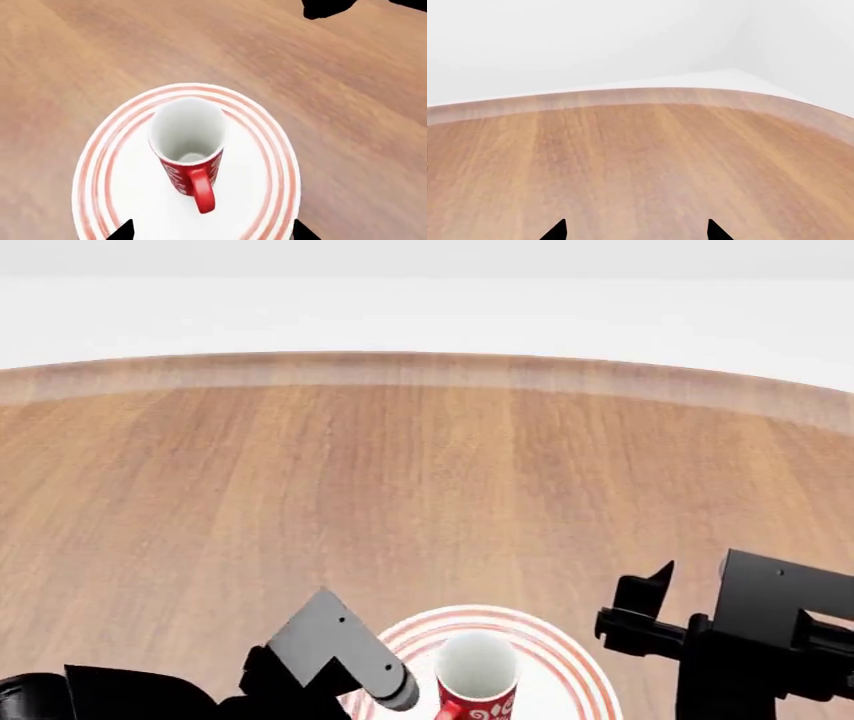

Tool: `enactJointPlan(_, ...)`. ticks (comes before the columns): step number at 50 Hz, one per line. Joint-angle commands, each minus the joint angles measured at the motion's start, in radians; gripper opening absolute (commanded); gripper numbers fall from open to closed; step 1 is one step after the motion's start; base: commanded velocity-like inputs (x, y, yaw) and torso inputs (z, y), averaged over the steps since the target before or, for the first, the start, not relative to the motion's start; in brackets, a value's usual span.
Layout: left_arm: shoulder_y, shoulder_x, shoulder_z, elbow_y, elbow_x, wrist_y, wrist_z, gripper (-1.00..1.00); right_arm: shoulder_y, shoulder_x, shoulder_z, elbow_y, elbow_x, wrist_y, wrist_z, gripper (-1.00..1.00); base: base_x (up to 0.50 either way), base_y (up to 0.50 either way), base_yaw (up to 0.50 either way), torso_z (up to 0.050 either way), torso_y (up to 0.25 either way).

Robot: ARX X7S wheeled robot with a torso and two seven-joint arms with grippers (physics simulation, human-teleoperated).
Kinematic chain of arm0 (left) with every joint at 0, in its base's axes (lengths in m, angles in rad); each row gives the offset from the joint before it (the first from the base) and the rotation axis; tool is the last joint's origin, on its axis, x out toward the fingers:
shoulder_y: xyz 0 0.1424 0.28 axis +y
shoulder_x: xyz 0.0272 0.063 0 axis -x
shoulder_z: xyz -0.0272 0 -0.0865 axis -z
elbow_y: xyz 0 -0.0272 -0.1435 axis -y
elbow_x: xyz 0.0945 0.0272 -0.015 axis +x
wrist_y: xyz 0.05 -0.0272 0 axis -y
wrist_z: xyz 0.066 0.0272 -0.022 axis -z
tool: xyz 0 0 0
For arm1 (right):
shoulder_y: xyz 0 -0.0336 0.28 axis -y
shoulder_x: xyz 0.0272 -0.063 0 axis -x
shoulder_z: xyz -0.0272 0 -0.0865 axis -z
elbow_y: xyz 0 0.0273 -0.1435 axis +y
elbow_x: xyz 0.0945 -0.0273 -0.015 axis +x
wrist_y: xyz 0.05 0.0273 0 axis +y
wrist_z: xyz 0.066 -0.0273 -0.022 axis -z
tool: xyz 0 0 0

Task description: Pick up the red mug and put it on the plate

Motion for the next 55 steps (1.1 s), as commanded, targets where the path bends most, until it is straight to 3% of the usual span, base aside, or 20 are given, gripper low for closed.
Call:
enactJointPlan(1, 0.001, -0.240, -0.069, 0.386, -0.051, 0.036, -0.084, 1.00, 0.005, -0.001, -0.007, -0.017, 0.003, 0.015, 0.009, 1.00, 0.00, 0.00, 0.00, 0.000, 0.000)
enactJointPlan(5, 0.030, -0.304, -0.119, 0.439, -0.029, 0.142, -0.002, 1.00, 0.010, 0.003, -0.012, -0.031, 0.002, 0.027, 0.013, 1.00, 0.00, 0.00, 0.00, 0.000, 0.000)
enactJointPlan(9, 0.094, -0.320, -0.199, 0.411, 0.040, 0.314, -0.081, 1.00, 0.016, 0.007, -0.015, -0.058, 0.005, 0.042, 0.017, 1.00, 0.00, 0.00, 0.00, 0.000, 0.000)
enactJointPlan(16, 0.162, -0.251, -0.262, 0.249, 0.305, 0.466, -0.471, 1.00, 0.010, 0.011, -0.050, -0.126, -0.018, 0.022, 0.019, 1.00, 0.00, 0.00, 0.00, 0.000, 0.000)
enactJointPlan(22, 0.182, -0.236, -0.263, 0.225, 0.375, 0.486, -0.554, 1.00, -0.013, 0.024, -0.070, -0.240, -0.026, 0.011, 0.019, 1.00, 0.00, 0.00, 0.00, 0.000, 0.000)
enactJointPlan(35, 0.200, -0.242, -0.292, 0.232, 0.350, 0.515, -0.572, 1.00, -0.037, 0.051, -0.132, -0.416, -0.065, -0.013, 0.018, 1.00, 0.00, 0.00, 0.00, 0.000, 0.000)
enactJointPlan(55, 0.220, -0.232, -0.307, 0.199, 0.343, 0.546, -0.547, 1.00, -0.043, 0.062, -0.158, -0.450, -0.068, -0.017, 0.013, 1.00, 0.00, 0.00, 0.00, 0.000, 0.000)
